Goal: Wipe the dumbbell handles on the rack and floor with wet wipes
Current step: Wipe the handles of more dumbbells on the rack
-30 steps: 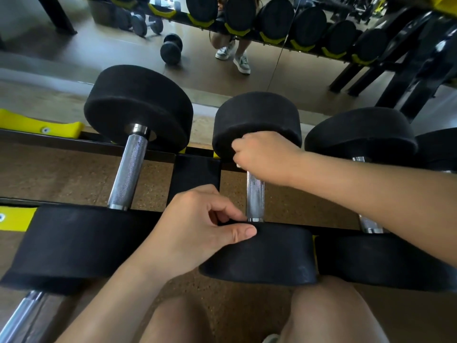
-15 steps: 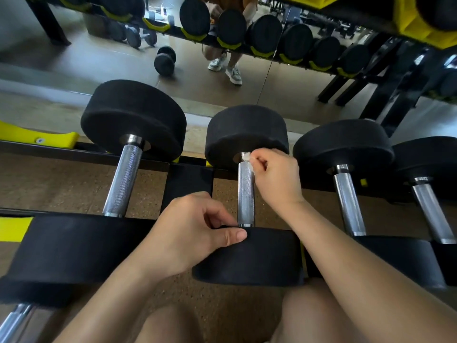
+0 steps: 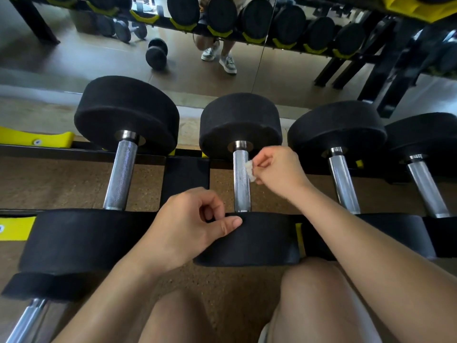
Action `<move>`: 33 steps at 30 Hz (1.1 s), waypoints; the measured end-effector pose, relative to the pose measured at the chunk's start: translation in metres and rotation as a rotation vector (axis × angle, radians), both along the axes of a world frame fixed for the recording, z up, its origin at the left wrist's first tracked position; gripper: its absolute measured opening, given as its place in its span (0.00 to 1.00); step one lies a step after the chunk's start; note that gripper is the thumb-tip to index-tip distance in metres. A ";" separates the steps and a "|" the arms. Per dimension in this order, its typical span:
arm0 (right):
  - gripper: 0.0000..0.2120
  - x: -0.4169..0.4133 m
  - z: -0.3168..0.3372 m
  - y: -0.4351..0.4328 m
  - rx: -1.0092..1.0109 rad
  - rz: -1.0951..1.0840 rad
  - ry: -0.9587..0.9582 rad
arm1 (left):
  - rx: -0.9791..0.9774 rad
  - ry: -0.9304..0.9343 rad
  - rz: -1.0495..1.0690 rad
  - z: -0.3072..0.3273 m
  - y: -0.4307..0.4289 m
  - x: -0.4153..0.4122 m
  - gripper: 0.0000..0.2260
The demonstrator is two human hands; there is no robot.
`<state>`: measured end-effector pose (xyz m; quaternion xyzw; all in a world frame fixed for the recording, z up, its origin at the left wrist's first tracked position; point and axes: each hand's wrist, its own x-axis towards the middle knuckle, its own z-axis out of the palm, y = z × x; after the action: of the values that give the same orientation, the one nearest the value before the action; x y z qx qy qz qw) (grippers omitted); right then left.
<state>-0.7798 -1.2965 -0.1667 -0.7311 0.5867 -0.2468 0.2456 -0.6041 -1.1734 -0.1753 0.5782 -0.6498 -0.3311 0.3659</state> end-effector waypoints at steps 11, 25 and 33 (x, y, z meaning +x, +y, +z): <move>0.06 -0.009 0.014 0.027 0.260 0.200 0.119 | 0.086 0.082 -0.110 0.007 -0.012 0.003 0.16; 0.05 0.008 -0.023 -0.017 -0.018 -0.242 -0.448 | 0.099 0.220 -0.034 0.003 -0.059 -0.015 0.11; 0.07 0.021 -0.011 -0.017 -0.506 0.228 0.255 | 0.045 0.210 0.145 -0.001 -0.082 -0.020 0.09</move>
<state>-0.7593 -1.3135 -0.1779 -0.8552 0.4471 -0.2622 0.0063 -0.6240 -1.2552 -0.1762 0.5940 -0.5568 -0.3768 0.4417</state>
